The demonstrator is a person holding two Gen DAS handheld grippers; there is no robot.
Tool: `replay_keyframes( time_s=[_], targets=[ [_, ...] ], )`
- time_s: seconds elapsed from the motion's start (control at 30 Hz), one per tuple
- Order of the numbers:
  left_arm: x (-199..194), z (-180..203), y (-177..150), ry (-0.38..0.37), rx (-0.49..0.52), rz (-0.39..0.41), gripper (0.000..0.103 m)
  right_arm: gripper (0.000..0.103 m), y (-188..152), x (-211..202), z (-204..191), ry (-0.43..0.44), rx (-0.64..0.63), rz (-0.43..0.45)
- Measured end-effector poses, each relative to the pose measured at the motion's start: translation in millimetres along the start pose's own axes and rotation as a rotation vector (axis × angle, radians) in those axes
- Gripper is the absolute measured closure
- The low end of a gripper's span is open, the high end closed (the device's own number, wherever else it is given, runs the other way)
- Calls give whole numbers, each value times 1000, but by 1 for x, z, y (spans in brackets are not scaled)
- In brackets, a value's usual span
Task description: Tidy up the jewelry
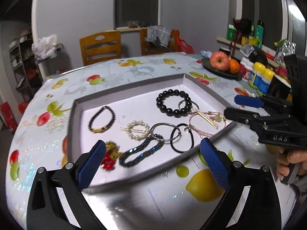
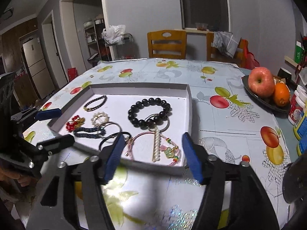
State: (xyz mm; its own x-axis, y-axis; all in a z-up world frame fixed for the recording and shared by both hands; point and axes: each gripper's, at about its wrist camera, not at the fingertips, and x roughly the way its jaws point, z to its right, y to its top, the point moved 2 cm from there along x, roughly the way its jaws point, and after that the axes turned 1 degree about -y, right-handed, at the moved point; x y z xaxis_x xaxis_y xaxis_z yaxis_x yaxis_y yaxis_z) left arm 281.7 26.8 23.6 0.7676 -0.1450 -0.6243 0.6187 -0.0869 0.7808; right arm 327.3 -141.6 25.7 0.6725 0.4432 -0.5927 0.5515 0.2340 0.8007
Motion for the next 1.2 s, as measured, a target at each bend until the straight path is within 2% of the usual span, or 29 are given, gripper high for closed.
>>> replay_keyframes(
  time_s=[0.07,0.27,0.37,0.63,0.87,1.2],
  targets=[
    [-11,-4,-4,7,-20,18,5,30,-3,-8,-4,3,-6,17],
    [-26,-10,-17,17,-51,32,5,10,-15,-31,-17,9,-31,75],
    [-32,-13,-24,27,-65,51,5,6,-21,-40,-21,8,-38,102],
    [-42,-13,-33,36,-75,92,5,6,-29,-55,-23,8,-25,138],
    [-48,-8,-34,65,-54,121,5,6,-30,-61,-25,-28,-42,175],
    [-50,-19,-34,68,-104,131,5,6,-31,-63,-26,-36,-53,184]
  ],
)
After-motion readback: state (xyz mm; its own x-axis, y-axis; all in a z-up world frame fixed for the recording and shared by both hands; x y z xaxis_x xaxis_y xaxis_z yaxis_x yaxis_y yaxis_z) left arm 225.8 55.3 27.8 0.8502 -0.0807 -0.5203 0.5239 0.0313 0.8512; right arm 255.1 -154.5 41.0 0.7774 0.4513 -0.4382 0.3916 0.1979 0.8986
